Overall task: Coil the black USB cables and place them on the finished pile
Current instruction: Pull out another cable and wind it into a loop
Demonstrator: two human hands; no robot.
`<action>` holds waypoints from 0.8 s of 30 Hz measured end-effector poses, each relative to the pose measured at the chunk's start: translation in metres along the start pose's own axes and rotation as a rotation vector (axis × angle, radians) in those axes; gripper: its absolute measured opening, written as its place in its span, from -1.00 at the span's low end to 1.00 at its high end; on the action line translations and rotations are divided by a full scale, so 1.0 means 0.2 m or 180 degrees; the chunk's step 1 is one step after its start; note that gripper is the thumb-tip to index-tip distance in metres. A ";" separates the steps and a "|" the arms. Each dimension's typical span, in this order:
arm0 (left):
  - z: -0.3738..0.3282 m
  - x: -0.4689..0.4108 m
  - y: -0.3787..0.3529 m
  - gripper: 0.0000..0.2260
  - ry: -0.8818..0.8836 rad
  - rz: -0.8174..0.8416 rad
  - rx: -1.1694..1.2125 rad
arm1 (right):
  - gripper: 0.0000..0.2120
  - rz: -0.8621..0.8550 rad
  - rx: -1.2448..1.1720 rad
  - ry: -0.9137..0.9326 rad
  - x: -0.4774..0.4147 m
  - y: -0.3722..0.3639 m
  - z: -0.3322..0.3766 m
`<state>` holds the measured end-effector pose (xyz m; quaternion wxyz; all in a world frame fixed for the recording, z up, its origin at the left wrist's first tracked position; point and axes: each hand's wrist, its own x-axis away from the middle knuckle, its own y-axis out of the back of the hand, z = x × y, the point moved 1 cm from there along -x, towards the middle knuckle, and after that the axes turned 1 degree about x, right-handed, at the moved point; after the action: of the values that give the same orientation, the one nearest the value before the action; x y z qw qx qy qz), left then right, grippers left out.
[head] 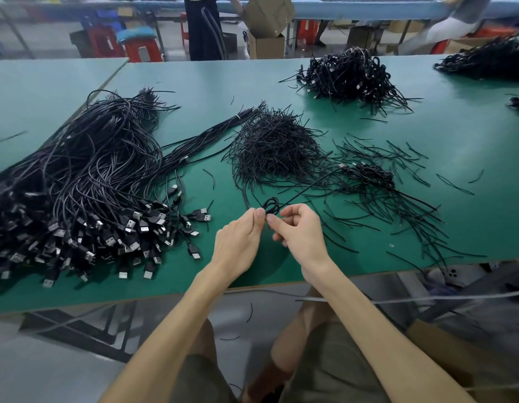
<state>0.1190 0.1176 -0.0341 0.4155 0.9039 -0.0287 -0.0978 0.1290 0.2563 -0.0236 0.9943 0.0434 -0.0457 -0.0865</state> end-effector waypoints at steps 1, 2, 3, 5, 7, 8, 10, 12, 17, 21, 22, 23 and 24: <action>0.00 0.00 0.00 -0.60 0.0016 -0.0005 0.0056 | -0.77 0.0014 0.0004 0.0001 0.00 0.00 0.00; -0.01 0.00 0.00 -0.59 0.0031 -0.0016 0.0088 | -0.77 0.0030 0.0012 0.0007 0.00 0.00 -0.01; -0.01 0.00 0.00 -0.59 0.0051 -0.0036 0.0126 | -0.77 0.0045 0.0010 0.0017 0.00 0.00 -0.01; -0.01 -0.01 0.01 -0.59 0.0121 -0.0083 0.0320 | -0.76 0.0092 -0.0032 0.0041 0.00 0.00 -0.02; 0.00 -0.01 0.01 -0.59 0.0255 -0.0088 0.0677 | -0.72 0.0223 -0.0147 0.0065 0.01 0.00 -0.02; 0.01 -0.01 0.01 -0.60 0.0318 -0.0066 0.0948 | -0.70 0.0338 -0.0219 0.0082 0.02 0.00 -0.01; 0.03 -0.02 0.03 -0.60 0.0369 0.0033 0.1608 | -0.67 0.0630 -0.0395 0.0130 0.02 0.01 -0.01; 0.04 -0.02 0.03 -0.58 0.0319 0.0113 0.2009 | -0.59 0.0978 -0.0557 0.0209 0.02 0.02 -0.01; 0.05 -0.02 0.02 -0.54 0.0280 0.0178 0.1998 | -0.48 0.1450 -0.0208 0.0407 0.01 0.03 0.03; 0.04 -0.02 0.02 -0.48 0.0257 0.0107 0.1859 | -0.68 0.1230 0.0115 0.0476 0.02 0.02 0.02; 0.04 -0.02 0.03 -0.45 0.0247 0.0092 0.1826 | -0.71 0.1204 0.0172 0.0499 0.02 0.02 0.02; 0.04 -0.02 0.03 -0.41 0.0265 0.0048 0.1800 | -0.72 0.1180 0.0219 0.0521 0.02 0.02 0.02; 0.04 -0.02 0.03 -0.39 0.0300 0.0008 0.1797 | -0.75 0.1130 0.0306 0.0558 0.03 0.01 0.01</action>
<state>0.1133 0.1081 -0.0343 0.1484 0.9873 -0.0365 -0.0433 0.1341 0.2580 -0.0204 0.9909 0.0894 0.0299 0.0965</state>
